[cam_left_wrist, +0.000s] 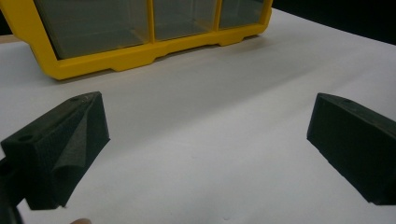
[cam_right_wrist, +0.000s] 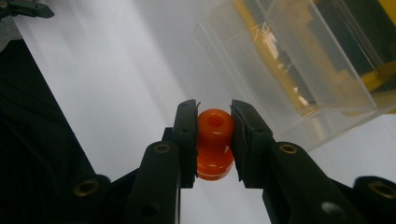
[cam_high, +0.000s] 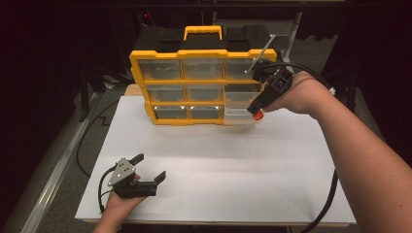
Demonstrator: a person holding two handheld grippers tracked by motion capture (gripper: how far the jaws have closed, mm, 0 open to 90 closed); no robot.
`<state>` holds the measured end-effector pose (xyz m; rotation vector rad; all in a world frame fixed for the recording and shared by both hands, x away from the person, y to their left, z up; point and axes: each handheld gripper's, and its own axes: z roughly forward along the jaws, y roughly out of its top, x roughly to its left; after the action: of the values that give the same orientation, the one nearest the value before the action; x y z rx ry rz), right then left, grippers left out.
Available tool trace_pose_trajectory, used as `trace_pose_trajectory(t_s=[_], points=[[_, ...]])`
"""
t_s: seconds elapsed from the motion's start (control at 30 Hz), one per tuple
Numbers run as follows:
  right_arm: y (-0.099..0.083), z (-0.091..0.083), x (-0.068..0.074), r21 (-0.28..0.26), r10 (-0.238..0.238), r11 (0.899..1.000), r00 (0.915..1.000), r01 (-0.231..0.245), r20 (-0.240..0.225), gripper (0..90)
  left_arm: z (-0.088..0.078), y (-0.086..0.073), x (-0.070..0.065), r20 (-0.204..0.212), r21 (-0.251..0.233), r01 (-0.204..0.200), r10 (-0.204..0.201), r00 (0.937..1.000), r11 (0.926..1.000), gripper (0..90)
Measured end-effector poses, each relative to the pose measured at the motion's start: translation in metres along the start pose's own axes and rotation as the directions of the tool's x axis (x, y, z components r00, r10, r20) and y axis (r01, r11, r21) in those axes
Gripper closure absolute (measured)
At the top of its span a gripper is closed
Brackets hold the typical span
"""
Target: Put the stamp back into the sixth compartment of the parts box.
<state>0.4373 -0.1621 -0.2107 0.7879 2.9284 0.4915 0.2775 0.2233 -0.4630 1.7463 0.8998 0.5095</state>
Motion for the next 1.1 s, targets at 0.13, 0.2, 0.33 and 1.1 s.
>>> trace_pose_trajectory(t_s=[0.13,0.2,0.33,1.1], points=[[0.007,0.001,-0.003,0.002,-0.001,1.0,1.0,0.001,0.004,73.5,0.0,0.0,0.0,0.001,0.001,-0.001,0.001,1.0,1.0,0.2],[0.01,0.001,-0.004,0.002,0.004,1.0,0.9999,-0.004,0.01,73.5,0.0,0.0,0.0,0.003,0.001,-0.001,0.001,1.0,1.0,0.2],[0.017,0.002,-0.008,0.005,0.007,1.0,0.9998,-0.007,0.019,73.5,0.0,0.0,0.0,0.004,0.0,-0.001,0.001,1.0,1.0,0.2],[0.049,0.017,-0.023,0.02,0.017,1.0,0.9978,-0.018,0.065,73.5,0.0,0.0,0.001,0.011,-0.008,0.008,-0.008,0.9999,0.9999,0.2]])
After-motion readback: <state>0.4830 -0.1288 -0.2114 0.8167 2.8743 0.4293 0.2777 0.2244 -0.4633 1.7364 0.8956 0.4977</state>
